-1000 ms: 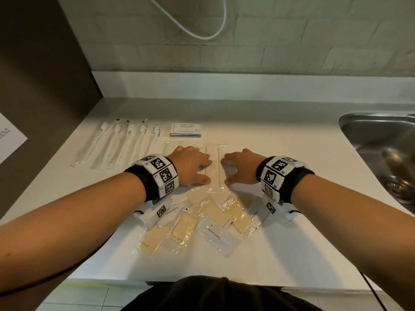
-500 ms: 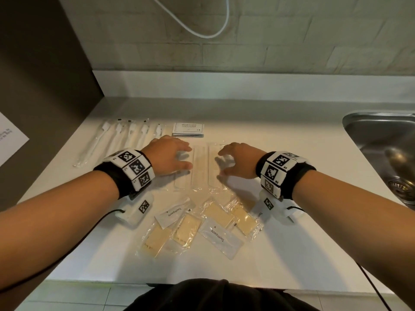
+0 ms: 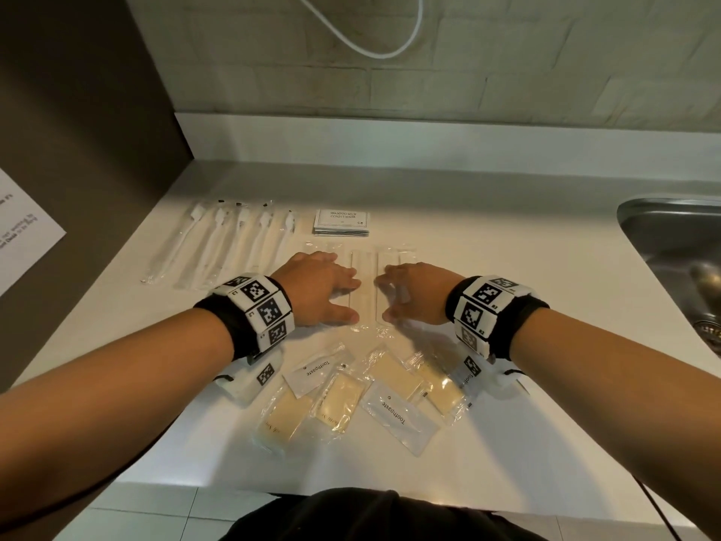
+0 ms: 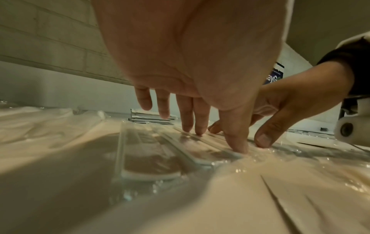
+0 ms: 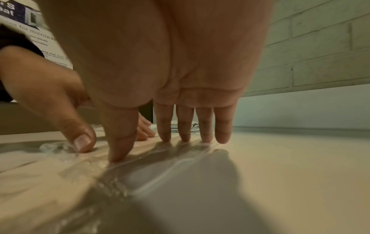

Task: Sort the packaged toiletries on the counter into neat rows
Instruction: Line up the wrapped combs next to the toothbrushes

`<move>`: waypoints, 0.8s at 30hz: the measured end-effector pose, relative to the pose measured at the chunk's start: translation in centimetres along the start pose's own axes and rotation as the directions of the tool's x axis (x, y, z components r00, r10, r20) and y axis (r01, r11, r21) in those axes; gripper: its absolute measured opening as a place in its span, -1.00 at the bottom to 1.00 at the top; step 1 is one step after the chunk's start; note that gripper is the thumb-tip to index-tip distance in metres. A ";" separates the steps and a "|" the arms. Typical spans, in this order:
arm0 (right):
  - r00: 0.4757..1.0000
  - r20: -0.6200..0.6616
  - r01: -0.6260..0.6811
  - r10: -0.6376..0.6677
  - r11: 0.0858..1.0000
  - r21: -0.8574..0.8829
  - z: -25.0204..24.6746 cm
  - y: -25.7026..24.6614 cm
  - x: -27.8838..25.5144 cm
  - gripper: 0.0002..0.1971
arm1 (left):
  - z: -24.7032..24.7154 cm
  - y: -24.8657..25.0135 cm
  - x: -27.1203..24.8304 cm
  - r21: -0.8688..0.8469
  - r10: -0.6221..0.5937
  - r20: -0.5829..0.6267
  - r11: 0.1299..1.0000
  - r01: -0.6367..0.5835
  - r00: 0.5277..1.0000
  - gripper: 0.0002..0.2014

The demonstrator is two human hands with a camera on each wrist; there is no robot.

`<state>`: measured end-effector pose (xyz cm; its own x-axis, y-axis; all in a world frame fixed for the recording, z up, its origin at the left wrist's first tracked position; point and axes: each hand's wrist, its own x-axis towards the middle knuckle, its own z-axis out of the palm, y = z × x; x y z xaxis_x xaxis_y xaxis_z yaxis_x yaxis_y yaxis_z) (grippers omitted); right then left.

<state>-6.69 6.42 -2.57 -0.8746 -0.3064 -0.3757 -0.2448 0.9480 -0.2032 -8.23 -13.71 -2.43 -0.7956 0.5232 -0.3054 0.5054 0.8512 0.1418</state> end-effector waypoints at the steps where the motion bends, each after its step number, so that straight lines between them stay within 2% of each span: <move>1: 1.000 -0.001 0.001 -0.001 1.000 -0.001 0.0 0.0 0.0 -0.37 | 0.0 0.0 0.0 0.003 -0.001 0.002 1.000 0.001 1.000 -0.26; 10: 1.000 0.007 0.028 -0.028 0.999 -0.036 0.1 -0.2 -0.1 -0.37 | 0.0 -0.1 0.2 0.016 0.010 -0.001 1.000 -0.010 1.000 -0.25; 17: 0.999 0.037 0.038 -0.036 0.998 -0.041 -0.3 -0.2 -0.2 -0.35 | -0.6 -1.3 -0.6 -0.115 -0.063 -0.057 0.992 0.056 0.996 -0.28; 24: 0.988 -0.099 0.121 -0.120 0.993 0.001 -0.7 -1.6 0.0 -0.33 | -0.6 -3.9 -2.4 -0.120 -0.121 -0.063 0.986 0.113 0.991 -0.35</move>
<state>-6.56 4.95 -1.57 -0.8762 -0.4077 -0.2569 -0.3479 0.9041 -0.2483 -8.51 -18.24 -1.73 -0.8702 0.4182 -0.2605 0.3687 0.9035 0.2185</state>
